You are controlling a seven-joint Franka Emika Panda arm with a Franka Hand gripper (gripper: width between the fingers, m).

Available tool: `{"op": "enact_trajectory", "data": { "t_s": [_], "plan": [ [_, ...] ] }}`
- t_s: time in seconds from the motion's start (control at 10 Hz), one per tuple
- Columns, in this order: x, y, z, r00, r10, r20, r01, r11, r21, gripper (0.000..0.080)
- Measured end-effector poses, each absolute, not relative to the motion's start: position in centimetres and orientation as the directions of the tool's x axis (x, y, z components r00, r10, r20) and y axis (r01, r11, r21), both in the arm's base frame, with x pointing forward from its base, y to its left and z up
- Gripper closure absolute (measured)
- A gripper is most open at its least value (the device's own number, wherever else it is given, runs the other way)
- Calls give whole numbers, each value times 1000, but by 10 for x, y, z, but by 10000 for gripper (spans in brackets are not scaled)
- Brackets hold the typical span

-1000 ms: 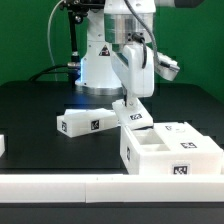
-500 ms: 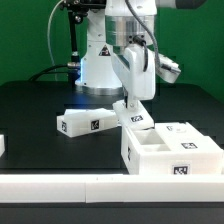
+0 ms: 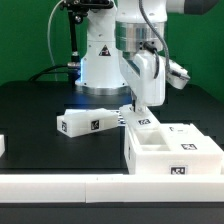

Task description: Assemble cabinet

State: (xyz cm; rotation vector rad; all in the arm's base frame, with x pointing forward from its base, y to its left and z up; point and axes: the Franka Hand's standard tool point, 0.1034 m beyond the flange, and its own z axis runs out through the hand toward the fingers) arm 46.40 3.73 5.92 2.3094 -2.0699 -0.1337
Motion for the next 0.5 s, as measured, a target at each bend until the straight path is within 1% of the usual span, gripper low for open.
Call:
{"op": "enact_trajectory", "data": {
  "t_s": [0.2, 0.5],
  "plan": [
    [464, 37, 59, 105, -994, -40, -990, -108, 85, 735],
    [465, 33, 64, 94, -994, -48, -992, -97, 83, 735]
  ]
}}
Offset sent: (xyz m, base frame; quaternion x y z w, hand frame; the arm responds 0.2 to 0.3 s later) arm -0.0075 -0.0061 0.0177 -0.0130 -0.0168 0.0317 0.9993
